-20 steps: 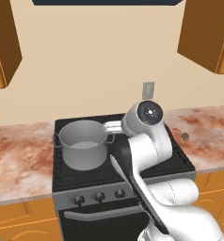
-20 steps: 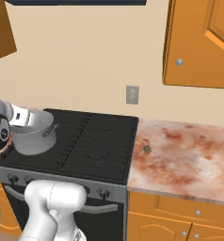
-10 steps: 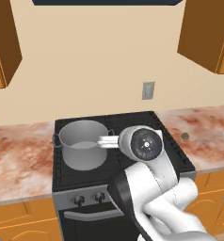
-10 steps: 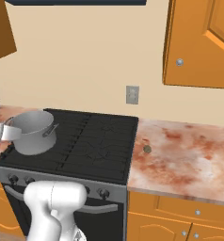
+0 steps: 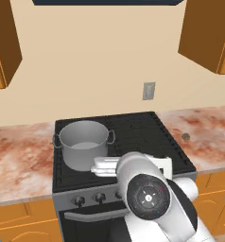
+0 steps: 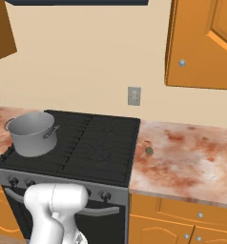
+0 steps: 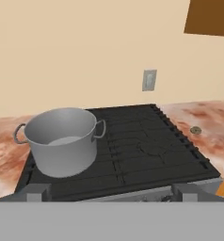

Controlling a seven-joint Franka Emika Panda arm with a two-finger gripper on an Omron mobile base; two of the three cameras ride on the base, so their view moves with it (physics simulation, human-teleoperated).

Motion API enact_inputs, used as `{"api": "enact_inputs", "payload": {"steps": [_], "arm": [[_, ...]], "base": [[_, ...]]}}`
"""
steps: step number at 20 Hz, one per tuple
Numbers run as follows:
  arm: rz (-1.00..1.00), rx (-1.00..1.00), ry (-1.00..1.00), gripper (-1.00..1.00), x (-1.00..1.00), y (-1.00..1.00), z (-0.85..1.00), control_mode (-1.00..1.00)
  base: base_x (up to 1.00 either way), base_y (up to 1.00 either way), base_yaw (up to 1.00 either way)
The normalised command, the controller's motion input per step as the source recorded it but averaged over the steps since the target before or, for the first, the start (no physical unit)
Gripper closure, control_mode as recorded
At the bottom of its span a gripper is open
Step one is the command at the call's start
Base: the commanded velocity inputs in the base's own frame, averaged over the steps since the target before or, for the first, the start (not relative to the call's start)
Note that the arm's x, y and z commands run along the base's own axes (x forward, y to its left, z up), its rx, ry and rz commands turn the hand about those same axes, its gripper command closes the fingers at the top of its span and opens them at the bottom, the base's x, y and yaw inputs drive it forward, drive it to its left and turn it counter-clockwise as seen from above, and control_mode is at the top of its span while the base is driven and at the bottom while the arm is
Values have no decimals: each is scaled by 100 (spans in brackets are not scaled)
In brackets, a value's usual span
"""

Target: Turn on the burner for the pot on the stove. Wait thirty seconds for the pot to heat up. Then add the garlic to the pot.

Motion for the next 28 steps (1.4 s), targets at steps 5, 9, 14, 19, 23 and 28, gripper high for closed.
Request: {"api": "enact_inputs", "payload": {"steps": [5, 9, 14, 19, 23, 28], "arm": [[-5, 0, -7, -100, -55, 0, -26, -100], [-1, -1, -10, -100, -13, -1, -28, -100], [1, 0, -4, -100, 0, 0, -43, -100], [8, -2, -5, -100, 0, -4, -81, -100], [15, -1, -6, -100, 2, 0, -98, -100], [18, -3, -9, -100, 0, 0, -100, -100]], "base": [[0, 0, 0], [0, 0, 0], [0, 0, 0], [0, 0, 0], [0, 0, 0], [0, 0, 0]]}}
